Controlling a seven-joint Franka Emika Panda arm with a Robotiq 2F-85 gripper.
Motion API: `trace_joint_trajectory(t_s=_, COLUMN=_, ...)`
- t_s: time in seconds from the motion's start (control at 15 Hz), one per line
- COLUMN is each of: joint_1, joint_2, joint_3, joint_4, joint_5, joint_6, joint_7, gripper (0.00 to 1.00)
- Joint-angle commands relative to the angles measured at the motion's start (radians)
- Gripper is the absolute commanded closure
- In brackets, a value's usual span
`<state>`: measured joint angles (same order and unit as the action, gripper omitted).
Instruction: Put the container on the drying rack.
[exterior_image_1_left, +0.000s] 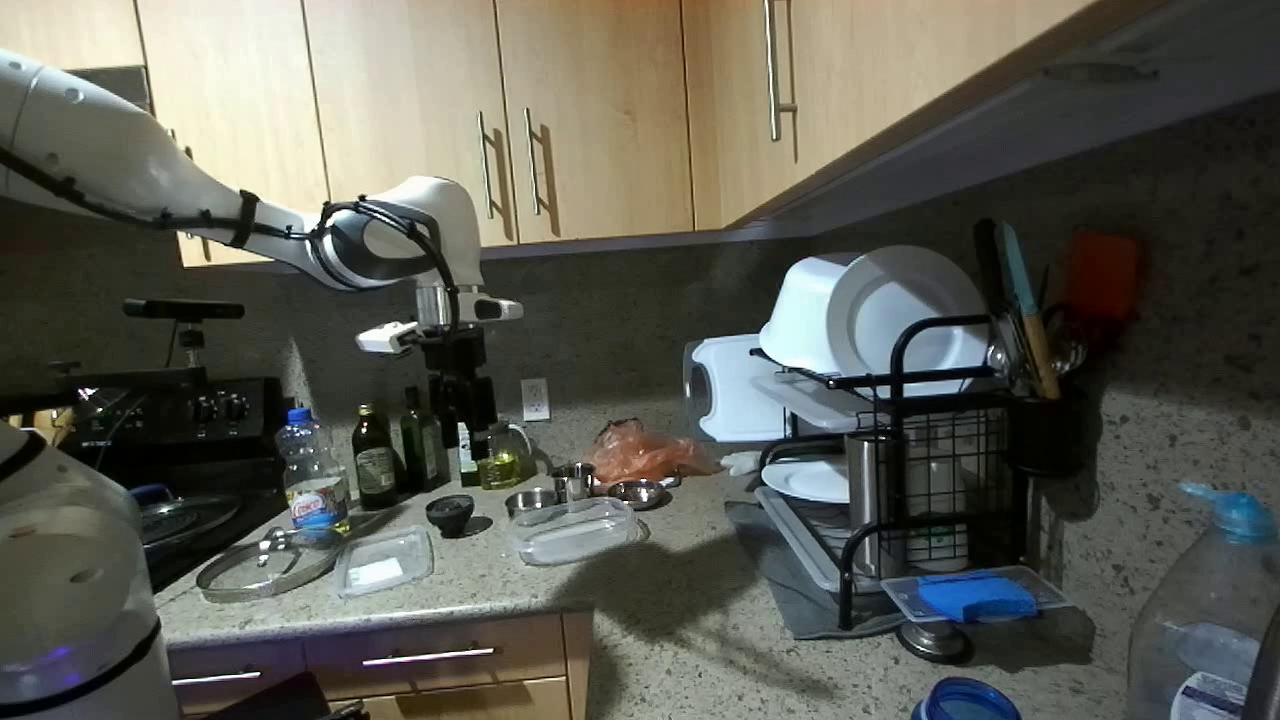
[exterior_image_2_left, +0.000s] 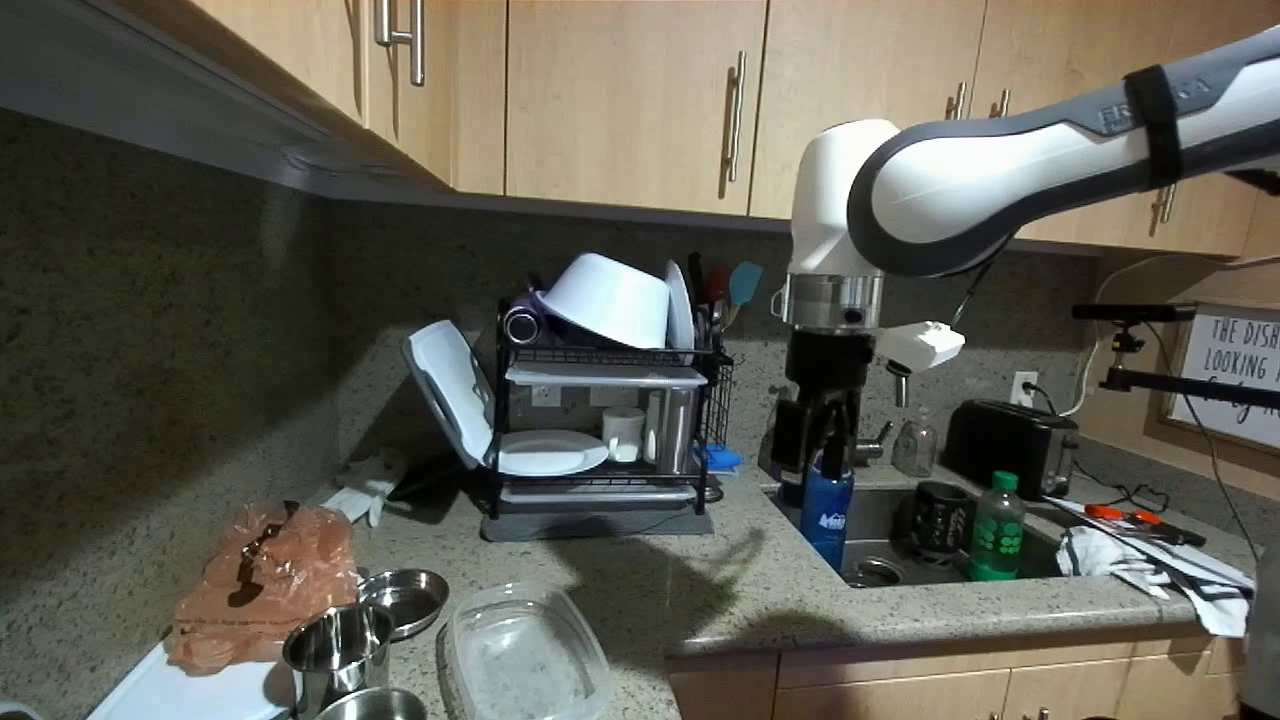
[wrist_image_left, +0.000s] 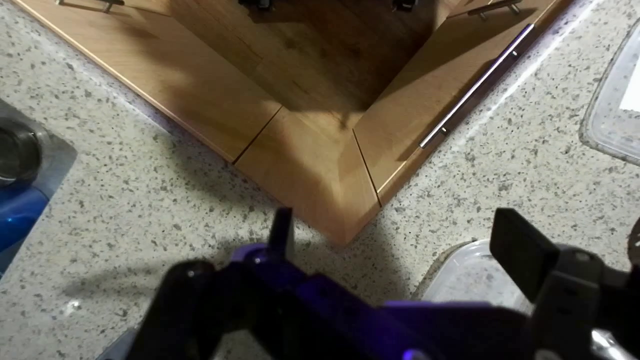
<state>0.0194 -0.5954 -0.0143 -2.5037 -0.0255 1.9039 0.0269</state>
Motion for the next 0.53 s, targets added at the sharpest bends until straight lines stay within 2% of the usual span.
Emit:
trace_joint_trajectory(t_s=0.0, joint_1=-0.008, joint_2=0.095, joint_3=0.021, joint_4=0.004, joint_5=0.015, joint_6=0.001, joint_7=0.032, gripper=0.0)
trace_joint_trajectory(t_s=0.47, joint_1=-0.02, joint_2=0.303, joint_3=0.045, joint_4=0.042, joint_5=-0.009, joint_6=0.139, joint_7=0.154, gripper=0.0)
